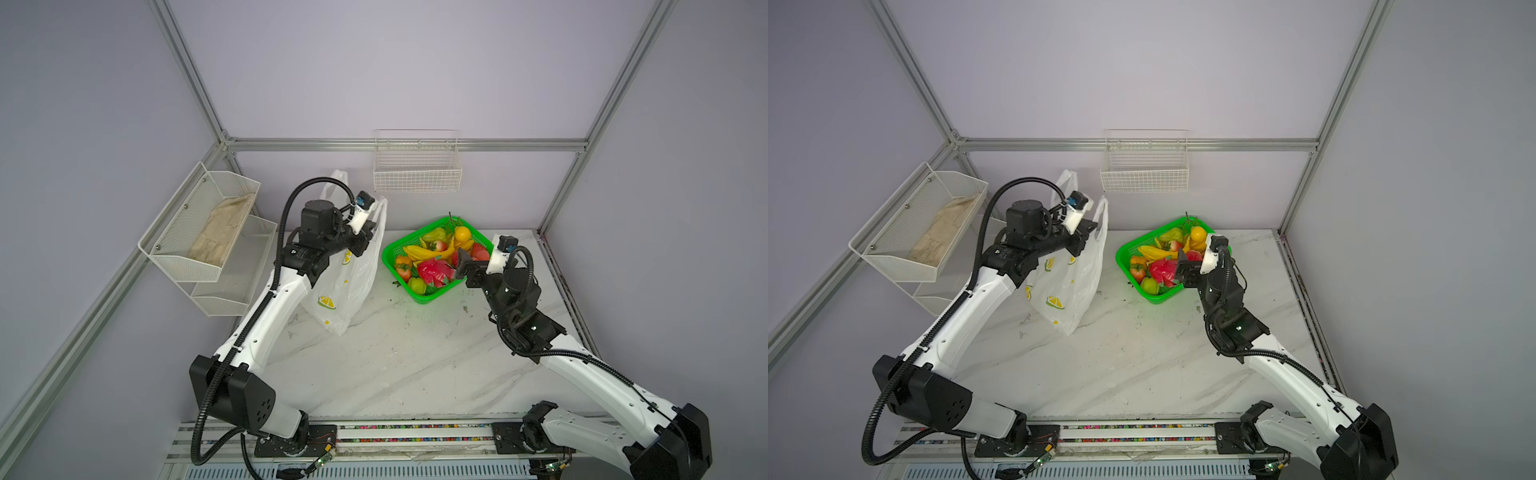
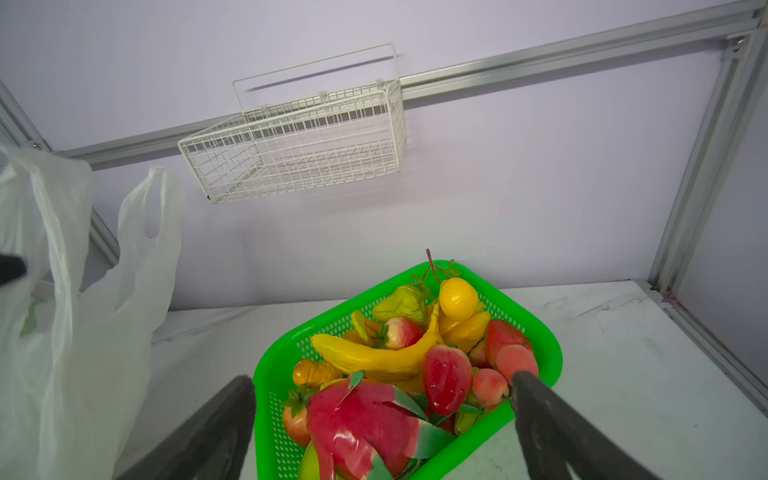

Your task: Place the fake fruits into the plastic bag and tie a complex knot

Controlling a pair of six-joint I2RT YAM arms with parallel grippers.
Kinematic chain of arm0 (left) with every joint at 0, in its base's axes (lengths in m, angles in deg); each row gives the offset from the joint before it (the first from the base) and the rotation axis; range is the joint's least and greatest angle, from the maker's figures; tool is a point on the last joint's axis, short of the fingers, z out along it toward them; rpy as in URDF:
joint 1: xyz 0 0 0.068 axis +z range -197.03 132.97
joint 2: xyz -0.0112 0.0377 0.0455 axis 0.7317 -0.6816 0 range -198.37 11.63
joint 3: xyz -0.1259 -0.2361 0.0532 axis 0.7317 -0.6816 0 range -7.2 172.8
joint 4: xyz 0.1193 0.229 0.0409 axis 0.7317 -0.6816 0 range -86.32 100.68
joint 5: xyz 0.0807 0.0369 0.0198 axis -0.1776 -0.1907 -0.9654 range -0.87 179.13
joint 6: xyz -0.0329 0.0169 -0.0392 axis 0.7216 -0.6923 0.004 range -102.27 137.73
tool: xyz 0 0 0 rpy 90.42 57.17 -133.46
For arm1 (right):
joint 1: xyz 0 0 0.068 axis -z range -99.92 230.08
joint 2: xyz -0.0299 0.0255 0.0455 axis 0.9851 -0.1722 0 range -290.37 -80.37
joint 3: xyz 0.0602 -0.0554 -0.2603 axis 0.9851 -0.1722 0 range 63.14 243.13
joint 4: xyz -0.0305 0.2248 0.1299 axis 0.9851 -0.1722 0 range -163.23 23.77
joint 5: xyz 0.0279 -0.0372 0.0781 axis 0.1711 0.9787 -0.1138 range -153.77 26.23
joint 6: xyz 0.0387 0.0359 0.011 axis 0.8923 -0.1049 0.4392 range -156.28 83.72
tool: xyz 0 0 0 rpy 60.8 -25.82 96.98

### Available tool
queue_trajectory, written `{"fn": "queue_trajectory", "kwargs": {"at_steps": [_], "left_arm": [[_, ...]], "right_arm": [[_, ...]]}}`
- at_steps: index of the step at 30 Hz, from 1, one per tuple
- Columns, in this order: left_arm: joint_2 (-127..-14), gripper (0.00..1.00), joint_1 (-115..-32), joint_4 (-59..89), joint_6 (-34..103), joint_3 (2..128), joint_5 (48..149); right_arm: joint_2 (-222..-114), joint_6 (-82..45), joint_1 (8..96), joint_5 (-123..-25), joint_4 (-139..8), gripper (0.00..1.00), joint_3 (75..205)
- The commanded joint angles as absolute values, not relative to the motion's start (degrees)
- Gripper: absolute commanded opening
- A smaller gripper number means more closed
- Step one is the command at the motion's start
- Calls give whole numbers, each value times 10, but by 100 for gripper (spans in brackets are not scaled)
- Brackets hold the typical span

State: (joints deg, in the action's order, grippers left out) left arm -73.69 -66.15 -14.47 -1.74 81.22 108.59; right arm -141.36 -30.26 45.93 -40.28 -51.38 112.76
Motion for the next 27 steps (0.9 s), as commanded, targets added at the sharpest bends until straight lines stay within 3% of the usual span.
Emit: {"fn": "queue_trajectory", "kwargs": {"at_steps": [1, 8, 11, 13, 15, 19, 21, 23, 27], "left_arm": [[-699, 0, -692, -221, -71, 767, 1091], [-593, 0, -794, -196, 51, 574, 954], [-569, 2, -827, -190, 143, 497, 981], [-547, 12, -851, -175, 182, 443, 985], [-515, 37, -864, -155, 226, 389, 972], [-434, 69, -865, -128, 296, 352, 926], [-394, 84, -864, -111, 353, 333, 845], [-384, 91, -863, -117, 386, 327, 764], [-466, 93, -856, -208, 423, 378, 627]], "right_arm": [[-1395, -318, 458, -356, -552, 97, 1156], [-1395, -303, 458, -413, -543, 97, 1156], [-1400, -289, 458, -454, -540, 97, 1139], [-1398, -280, 458, -478, -539, 97, 1128], [-1395, -272, 457, -495, -533, 97, 1110], [-1394, -265, 458, -516, -532, 97, 1094], [-1396, -263, 458, -526, -535, 97, 1090], [-1397, -260, 457, -533, -535, 97, 1083], [-1389, -251, 458, -534, -528, 97, 1062]]}}
